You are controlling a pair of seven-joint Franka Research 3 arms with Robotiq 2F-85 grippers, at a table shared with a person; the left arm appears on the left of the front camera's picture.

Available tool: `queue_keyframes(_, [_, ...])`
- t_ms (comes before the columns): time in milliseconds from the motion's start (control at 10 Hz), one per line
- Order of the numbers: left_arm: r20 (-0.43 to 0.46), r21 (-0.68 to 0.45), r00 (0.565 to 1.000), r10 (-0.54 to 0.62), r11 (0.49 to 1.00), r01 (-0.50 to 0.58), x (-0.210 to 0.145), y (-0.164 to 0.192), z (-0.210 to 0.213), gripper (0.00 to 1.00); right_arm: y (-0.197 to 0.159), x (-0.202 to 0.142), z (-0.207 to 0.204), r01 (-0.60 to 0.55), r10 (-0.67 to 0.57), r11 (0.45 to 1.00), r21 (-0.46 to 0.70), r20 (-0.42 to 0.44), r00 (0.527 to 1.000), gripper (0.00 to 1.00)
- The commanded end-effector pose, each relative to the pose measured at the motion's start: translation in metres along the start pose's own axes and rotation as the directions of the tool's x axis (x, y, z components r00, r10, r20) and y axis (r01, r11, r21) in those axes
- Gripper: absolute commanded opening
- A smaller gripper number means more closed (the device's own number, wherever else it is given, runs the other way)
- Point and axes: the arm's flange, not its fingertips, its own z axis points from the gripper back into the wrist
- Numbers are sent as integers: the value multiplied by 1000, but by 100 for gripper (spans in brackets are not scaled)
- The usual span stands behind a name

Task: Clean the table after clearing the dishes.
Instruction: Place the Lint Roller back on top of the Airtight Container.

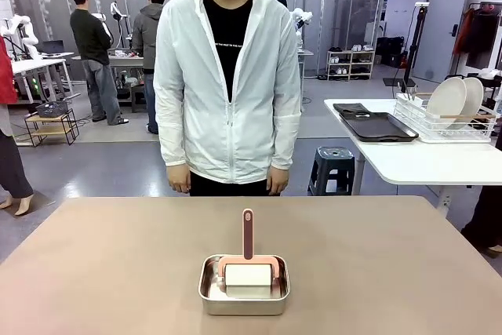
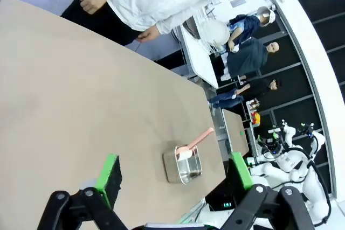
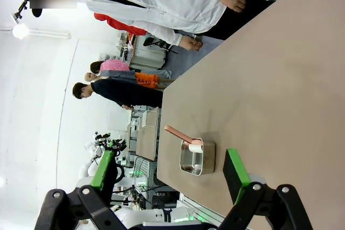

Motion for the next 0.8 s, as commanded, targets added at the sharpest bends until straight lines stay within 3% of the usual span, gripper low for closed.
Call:
queue_keyframes(0, [38, -14, 996, -79, 997, 79, 15, 7, -6, 100, 3, -1, 0, -3, 3, 1000, 8, -3, 1000, 100])
queue_keyframes(100, [0, 0, 1000, 0, 1000, 0, 0, 0, 0, 100, 3, -1, 0, -3, 3, 1000, 8, -3, 1000, 100])
queue_keyframes(700, [0, 0, 1000, 0, 1000, 0, 0, 0, 0, 100, 3, -1, 0, -3, 3, 1000, 8, -3, 1000, 100])
